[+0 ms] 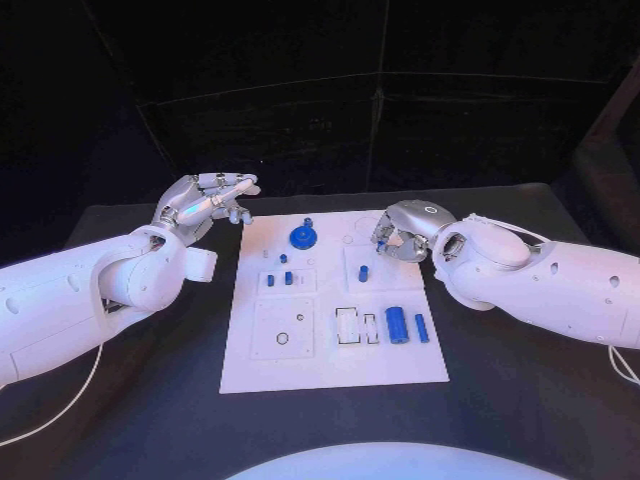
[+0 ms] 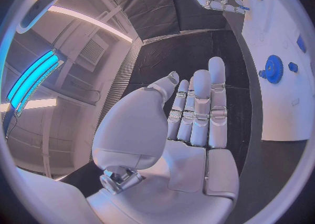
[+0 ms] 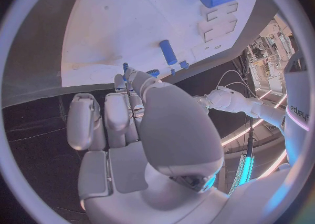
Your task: Assemble the parts on the task board
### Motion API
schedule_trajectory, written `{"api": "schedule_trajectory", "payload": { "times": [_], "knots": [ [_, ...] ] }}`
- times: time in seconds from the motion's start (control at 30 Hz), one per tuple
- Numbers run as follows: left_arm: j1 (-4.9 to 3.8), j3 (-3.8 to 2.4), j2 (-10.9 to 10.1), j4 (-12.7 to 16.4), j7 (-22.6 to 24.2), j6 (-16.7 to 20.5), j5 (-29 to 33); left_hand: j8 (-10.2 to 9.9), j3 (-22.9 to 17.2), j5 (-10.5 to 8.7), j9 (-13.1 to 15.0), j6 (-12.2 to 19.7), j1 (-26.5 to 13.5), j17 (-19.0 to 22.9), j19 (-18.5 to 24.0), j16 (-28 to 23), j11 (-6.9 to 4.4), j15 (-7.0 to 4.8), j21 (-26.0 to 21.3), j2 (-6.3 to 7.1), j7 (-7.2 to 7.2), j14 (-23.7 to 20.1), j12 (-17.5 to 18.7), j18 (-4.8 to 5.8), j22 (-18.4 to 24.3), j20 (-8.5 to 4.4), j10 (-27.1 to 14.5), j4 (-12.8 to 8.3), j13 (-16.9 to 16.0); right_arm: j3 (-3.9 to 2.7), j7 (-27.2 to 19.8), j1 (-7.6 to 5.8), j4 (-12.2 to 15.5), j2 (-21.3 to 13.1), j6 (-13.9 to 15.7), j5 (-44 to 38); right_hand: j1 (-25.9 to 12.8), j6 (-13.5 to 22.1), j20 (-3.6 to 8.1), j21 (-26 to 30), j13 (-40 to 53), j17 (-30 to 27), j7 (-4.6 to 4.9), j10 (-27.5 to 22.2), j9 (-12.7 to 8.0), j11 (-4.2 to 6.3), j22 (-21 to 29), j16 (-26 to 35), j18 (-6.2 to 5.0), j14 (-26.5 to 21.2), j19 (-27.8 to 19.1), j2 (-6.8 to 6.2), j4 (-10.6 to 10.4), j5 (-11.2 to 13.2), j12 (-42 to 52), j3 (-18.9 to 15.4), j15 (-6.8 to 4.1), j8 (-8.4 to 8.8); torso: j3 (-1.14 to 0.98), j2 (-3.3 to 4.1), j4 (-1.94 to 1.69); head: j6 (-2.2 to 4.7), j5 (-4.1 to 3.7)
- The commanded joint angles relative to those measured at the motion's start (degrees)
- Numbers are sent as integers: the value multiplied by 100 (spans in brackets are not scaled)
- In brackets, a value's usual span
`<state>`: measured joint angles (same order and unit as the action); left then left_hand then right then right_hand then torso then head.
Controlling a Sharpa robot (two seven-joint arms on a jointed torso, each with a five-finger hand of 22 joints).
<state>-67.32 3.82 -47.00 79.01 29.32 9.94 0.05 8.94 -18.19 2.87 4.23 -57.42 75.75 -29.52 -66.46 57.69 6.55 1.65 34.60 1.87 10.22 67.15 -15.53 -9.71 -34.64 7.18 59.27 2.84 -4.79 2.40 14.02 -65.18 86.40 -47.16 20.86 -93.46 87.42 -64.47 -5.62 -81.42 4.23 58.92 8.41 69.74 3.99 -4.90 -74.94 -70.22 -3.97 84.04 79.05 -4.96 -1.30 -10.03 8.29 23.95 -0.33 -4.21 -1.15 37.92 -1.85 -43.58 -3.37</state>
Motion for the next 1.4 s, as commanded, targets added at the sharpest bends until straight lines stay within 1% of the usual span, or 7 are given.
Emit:
{"api": "schedule_trajectory", "payload": {
  "times": [0.03, 0.33, 0.47, 0.57, 0.77, 0.9, 1.4],
  "knots": [
    [-10, -5, -4, -4, 13, -56, 26, 25, -3, -10, -7, 33, 33, 16, -16, -17, 4, 16, -28, -7, 19, -52, -33, -74, 11, 33, -58, -36, -9, -79, -106, -18, 197, -59, 275, 267, -77, -45, -7, -45, 10, -2, 7, 122, 1, 79, -148, -41, 55, 136, 51, -12, 3, -29, -27, 47, -24, 20, 1, -2, 2, 20, 8],
    [-10, -5, 13, -10, 19, -46, 26, 25, -3, -10, -7, 33, 33, 16, -16, -17, 4, 16, -28, -7, 19, -52, -33, -74, 11, 33, -58, -36, -9, -273, -299, -24, 882, -99, 384, 660, -102, -34, -9, -55, 10, -11, 12, 115, -1, 75, -161, -47, 58, 134, 58, -28, 31, -27, -39, 83, -21, 28, -8, 11, 1, 50, 151],
    [-12, -5, 42, -11, 26, -43, 26, 25, -1, -9, -8, 37, 36, 22, -15, -19, 5, 17, -34, -8, 21, -58, -37, -73, 16, 34, -65, -39, -9, -319, -366, -28, 956, 52, 330, 764, -105, -35, -9, -57, 10, -9, 13, 116, -1, 75, -164, -51, 59, 134, 60, -28, 37, -27, -40, 92, -21, 28, 25, 5, -15, 30, 211],
    [-13, -6, 73, -14, 34, -42, 25, 25, -1, -9, -8, 37, 36, 22, -15, -19, 5, 17, -34, -8, 21, -58, -37, -73, 16, 34, -65, -39, -9, -325, -418, -27, 929, 257, 184, 802, -110, -34, -9, -57, 11, -17, 14, 116, -1, 74, -163, -49, 58, 133, 59, -28, 41, -26, -41, 98, -21, 28, 24, 18, -22, -7, 296],
    [-15, -6, 128, -30, 39, -33, 25, 25, 2, -10, -9, 40, 41, 26, -14, -20, 6, 18, -40, -6, 21, -62, -40, -73, 20, 35, -70, -42, -9, -92, -520, 3, 778, 667, -115, 766, -135, -27, -12, -51, 11, -54, 19, 111, -3, 69, -153, -32, 55, 126, 48, -26, 49, -16, -48, 117, -17, 32, 8, 15, -15, -95, 499],
    [-16, -6, 152, -29, 49, -27, 25, 25, 2, -10, -9, 40, 41, 26, -14, -20, 6, 18, -40, -6, 21, -62, -40, -73, 20, 35, -70, -42, -9, 8, -577, 160, 608, 921, -254, 627, -141, -24, -13, -50, 11, -61, 20, 109, -3, 68, -151, -31, 55, 124, 45, -24, 54, -15, -51, 126, -16, 34, 5, 14, -4, -151, 608],
    [-18, -7, 184, -32, 47, -35, 25, 25, 2, -10, -9, 40, 41, 26, -14, -20, 6, 18, -40, -6, 21, -62, -40, -73, 20, 35, -70, -42, -9, 88, -539, 340, 347, 1200, -620, 165, -175, -6, -17, -46, 10, -83, 27, 95, -6, 61, -143, -28, 52, 119, 35, -30, 76, -5, -65, 151, -10, 40, -3, 11, 9, -244, 767]
  ]
}}
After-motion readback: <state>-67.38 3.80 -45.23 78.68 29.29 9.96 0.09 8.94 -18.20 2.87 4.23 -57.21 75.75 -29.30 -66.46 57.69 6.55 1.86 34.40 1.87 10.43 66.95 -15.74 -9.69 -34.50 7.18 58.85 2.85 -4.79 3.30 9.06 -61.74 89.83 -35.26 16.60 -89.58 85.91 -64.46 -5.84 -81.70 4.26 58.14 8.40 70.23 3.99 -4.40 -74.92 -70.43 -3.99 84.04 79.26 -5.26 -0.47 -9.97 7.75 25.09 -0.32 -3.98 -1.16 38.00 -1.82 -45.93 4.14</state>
